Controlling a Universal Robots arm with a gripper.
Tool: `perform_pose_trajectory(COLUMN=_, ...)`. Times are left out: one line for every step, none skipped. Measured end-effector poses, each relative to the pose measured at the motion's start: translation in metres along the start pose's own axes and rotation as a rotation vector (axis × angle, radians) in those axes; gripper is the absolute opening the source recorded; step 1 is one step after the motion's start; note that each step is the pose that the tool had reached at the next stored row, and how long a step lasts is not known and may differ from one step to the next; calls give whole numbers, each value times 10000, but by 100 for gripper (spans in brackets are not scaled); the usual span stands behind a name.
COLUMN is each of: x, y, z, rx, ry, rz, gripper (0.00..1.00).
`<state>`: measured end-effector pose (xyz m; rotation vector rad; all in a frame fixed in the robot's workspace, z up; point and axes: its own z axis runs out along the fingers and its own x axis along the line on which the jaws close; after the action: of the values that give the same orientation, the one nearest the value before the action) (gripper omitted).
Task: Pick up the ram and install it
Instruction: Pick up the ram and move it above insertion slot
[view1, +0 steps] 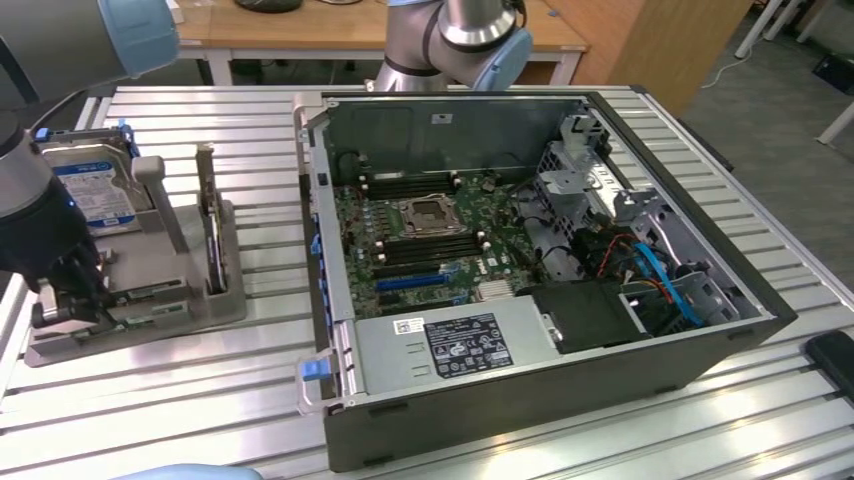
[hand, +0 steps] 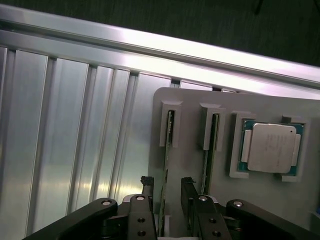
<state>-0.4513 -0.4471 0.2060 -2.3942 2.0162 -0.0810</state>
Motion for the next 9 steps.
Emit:
perform_pose_trajectory(x=-2, y=0, z=6, rx=0, ry=0, rz=0, gripper=36)
perform_pose_trajectory(x=-4, y=0, z=12, rx=1, ry=0, rz=0, gripper=36)
perform_pose_trajectory(x=-6, y=0, z=20, rx=2, ry=0, rz=0, gripper=36)
perform_pose_trajectory(x=-8, y=0, z=26, rx=2, ry=1, rz=0, gripper=36)
perform_pose_trajectory(x=-10, y=0, z=34, rx=4, ry=0, rz=0, gripper=36)
perform_pose_trajectory(x=-12, y=0, z=41, rx=4, ry=1, rz=-1, gripper=36)
perform_pose_trajectory(x=-14, y=0, z=49, rx=5, ry=1, rz=0, gripper=36)
perform_pose_trajectory(x=-16, y=0, z=57, rx=6, ry=1, rz=0, gripper=36)
perform_pose_trajectory(x=-17, y=0, z=65, rx=7, ry=2, rz=0, gripper=36)
